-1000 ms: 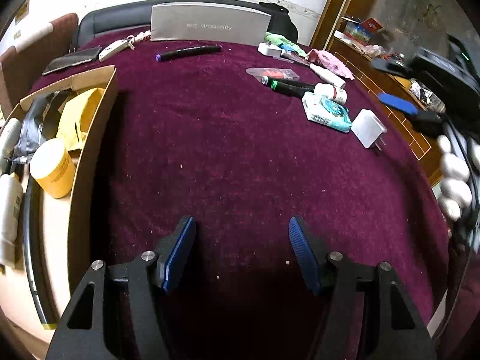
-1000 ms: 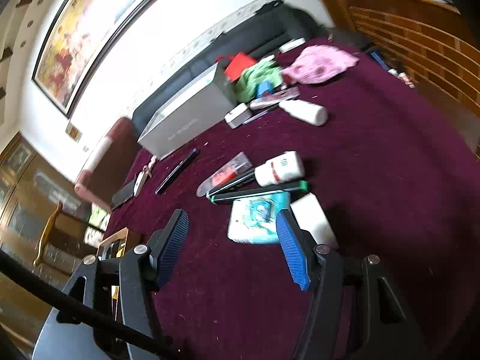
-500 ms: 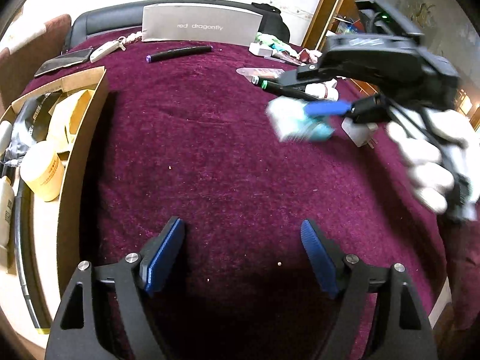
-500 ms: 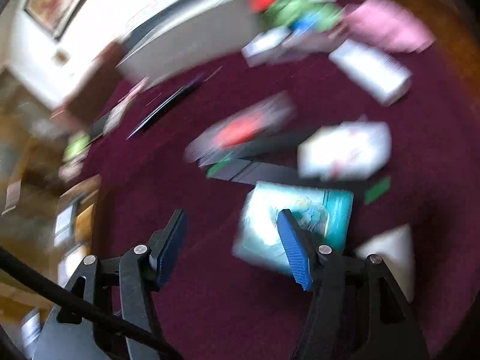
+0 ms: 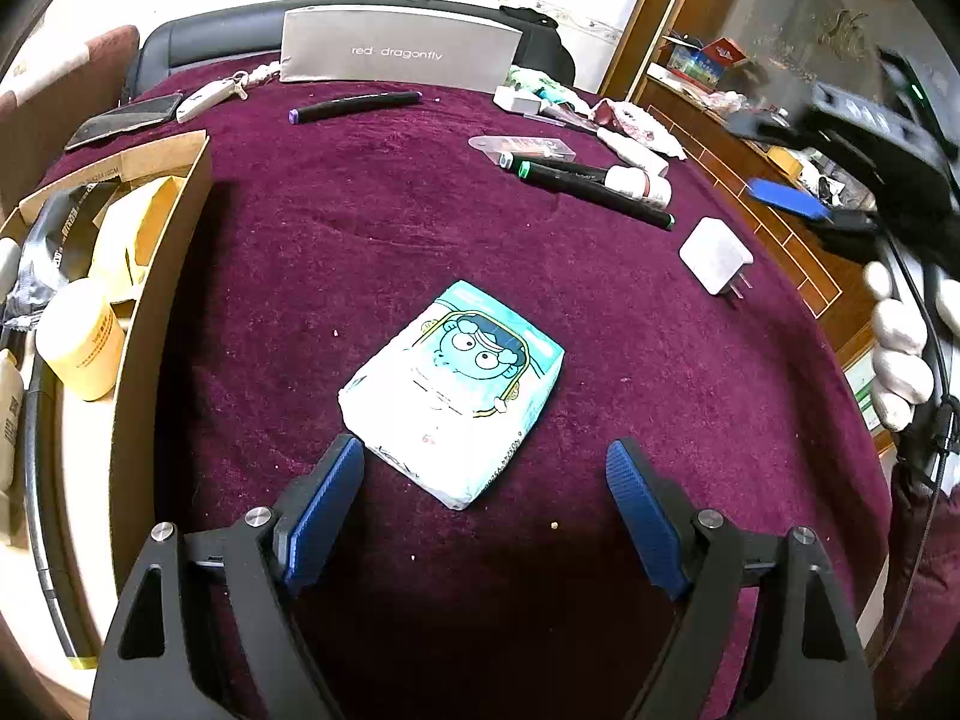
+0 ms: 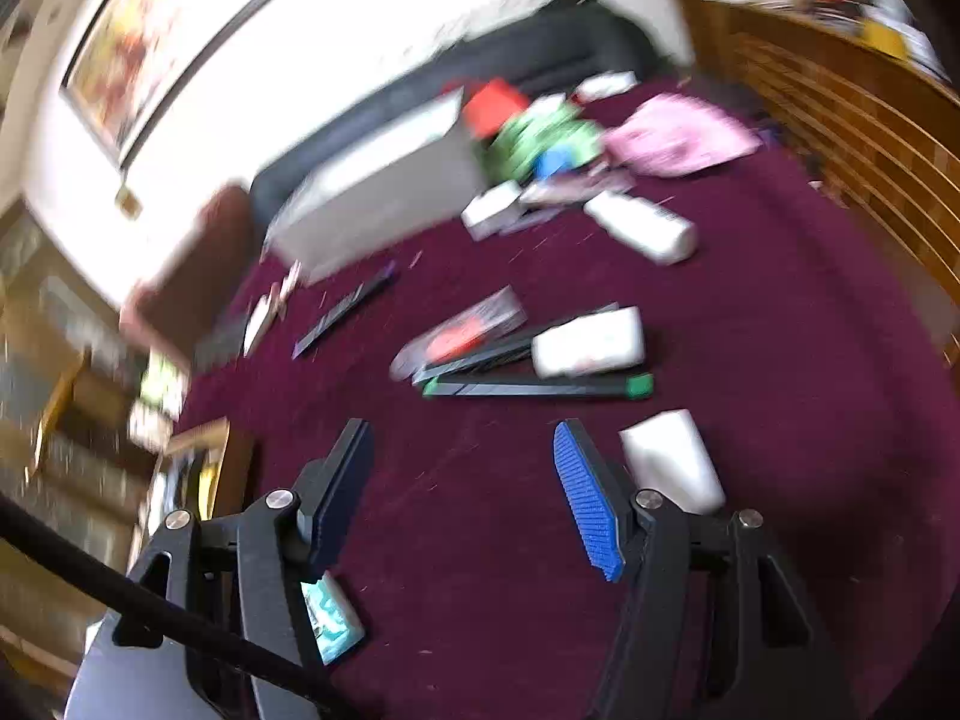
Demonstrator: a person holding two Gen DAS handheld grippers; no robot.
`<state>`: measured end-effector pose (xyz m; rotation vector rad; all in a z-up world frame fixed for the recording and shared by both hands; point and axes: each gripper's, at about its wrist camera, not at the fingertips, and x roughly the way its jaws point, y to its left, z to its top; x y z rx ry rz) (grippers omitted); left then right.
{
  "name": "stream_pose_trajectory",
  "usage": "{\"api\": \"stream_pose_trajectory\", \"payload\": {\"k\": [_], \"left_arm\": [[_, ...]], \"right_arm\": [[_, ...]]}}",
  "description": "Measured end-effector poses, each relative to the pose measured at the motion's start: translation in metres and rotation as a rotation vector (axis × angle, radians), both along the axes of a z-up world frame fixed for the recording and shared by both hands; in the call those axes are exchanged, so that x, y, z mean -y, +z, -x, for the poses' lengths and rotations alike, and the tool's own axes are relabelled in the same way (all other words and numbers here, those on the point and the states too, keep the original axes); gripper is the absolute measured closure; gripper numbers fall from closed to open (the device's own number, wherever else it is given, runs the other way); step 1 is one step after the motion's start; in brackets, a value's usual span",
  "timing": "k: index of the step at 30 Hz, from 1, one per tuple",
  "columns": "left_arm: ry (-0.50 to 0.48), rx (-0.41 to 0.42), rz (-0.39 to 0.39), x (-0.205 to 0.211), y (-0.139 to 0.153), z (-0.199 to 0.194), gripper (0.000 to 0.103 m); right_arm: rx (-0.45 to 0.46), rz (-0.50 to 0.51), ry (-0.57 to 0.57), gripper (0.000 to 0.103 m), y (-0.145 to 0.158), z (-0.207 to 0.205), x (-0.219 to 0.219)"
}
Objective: Organize objects
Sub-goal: 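Grasp the wet-wipe pack with the left gripper while the right gripper grasps the white charger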
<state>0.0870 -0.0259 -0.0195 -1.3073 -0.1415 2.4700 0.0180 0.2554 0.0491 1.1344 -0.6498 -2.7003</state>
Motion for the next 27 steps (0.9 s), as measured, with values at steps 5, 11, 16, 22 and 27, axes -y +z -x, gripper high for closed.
{"api": "stream_pose_trajectory", "payload": {"k": [5,11,16,22,27], "left_arm": [[0.0,-0.002,0.02,-0.003,0.0,0.0,0.025],[-0.003,-0.008,0.063,-0.008,-0.001,-0.003,0.025],[-0.052,-0.014,0.124,-0.019,-0.003,-0.007,0.017],[-0.03,-0.03,0.067,-0.005,0.01,-0.003,0.017],[-0.067,-0.112,0.242,-0.018,0.018,0.009,0.017]], "right_arm": [[0.07,-0.118,-0.064,0.039,-0.018,-0.002,-0.022],[0.087,-0.265,-0.038,0.04,-0.042,0.004,-0.001],[0.089,-0.355,-0.046,0.065,-0.063,0.013,0.013],[0.089,-0.189,-0.048,0.083,-0.072,0.008,-0.009],[0.086,-0.179,-0.05,0.082,-0.072,0.006,-0.007]]}}
